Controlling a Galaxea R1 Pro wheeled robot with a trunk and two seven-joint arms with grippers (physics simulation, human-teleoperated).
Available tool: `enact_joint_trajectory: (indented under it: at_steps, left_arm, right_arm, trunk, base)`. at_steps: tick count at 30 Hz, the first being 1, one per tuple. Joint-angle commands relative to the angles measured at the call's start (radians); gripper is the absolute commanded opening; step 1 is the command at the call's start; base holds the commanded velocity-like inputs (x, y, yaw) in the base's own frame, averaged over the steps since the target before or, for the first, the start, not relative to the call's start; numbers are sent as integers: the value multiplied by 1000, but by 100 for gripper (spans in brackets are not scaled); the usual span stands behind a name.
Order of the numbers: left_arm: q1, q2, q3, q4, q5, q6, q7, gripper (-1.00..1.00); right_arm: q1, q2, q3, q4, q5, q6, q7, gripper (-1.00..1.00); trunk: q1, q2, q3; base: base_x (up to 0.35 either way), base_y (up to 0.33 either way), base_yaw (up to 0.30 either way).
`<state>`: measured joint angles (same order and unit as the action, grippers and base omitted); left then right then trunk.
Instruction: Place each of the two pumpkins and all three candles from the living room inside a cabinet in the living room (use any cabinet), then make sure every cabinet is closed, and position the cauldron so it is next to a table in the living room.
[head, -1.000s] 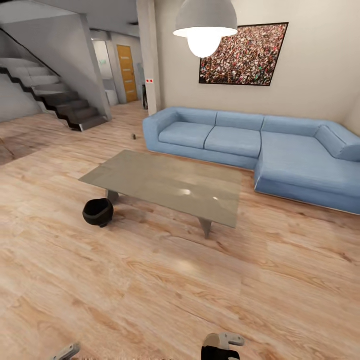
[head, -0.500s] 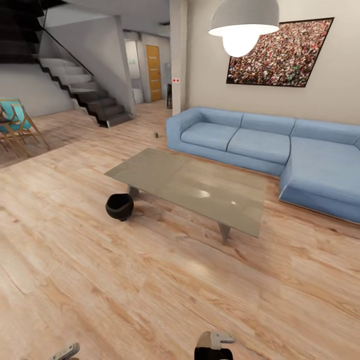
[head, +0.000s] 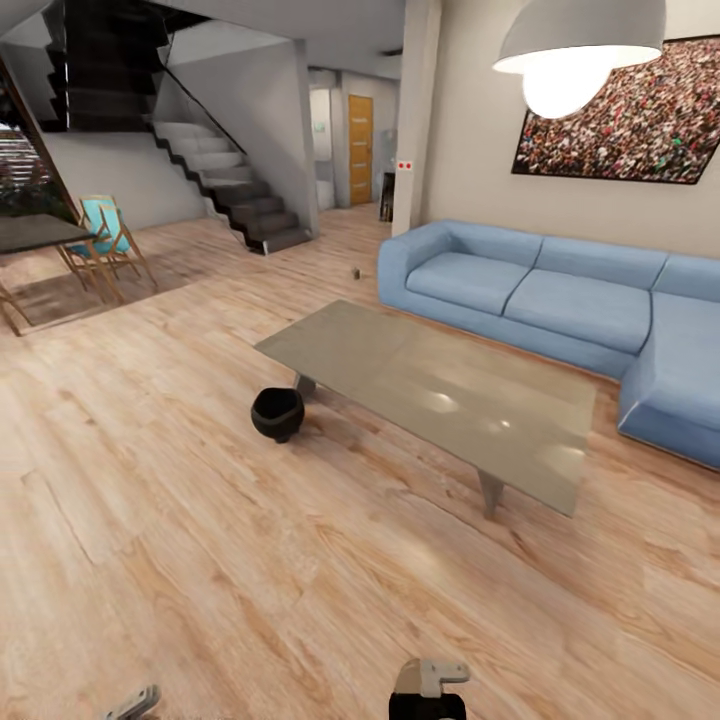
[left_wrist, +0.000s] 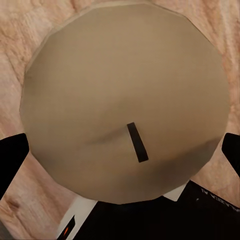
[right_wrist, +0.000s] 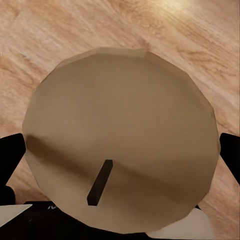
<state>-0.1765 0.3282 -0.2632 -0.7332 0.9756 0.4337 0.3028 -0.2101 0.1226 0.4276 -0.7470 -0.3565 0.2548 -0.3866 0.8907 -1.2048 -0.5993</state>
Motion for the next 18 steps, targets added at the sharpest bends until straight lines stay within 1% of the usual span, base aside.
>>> enact_joint_trajectory:
  at_steps: [1, 7, 11, 15, 18]
  left_arm:
    - [0, 0, 0, 0, -1, 0, -5, -100]
    - [0, 0, -3, 0, -1, 2, -36, -100]
    - [0, 0, -4, 1, -1, 2, -40, -100]
    - [0, 0, -4, 0, -1, 2, -40, -100]
    - [0, 0, -4, 0, -1, 2, -40, -100]
  right_arm:
    - [0, 0, 0, 0, 1, 0, 0, -100]
    - [0, 0, 0, 0, 3, -1, 0, -100]
    - [0, 0, 0, 0, 4, -3, 0, -100]
    - [0, 0, 0, 0, 4, -4, 0, -100]
    - [0, 0, 0, 2, 3, -32, 0, -100]
  trunk:
    - [0, 0, 1]
    - [0, 0, 6]
    - [0, 0, 9]
    - [0, 0, 12]
    - [0, 0, 15]
  base:
    - [8, 0, 272]
    - [3, 0, 270]
    - [4, 0, 268]
    - [69, 0, 267]
    - [119, 0, 267]
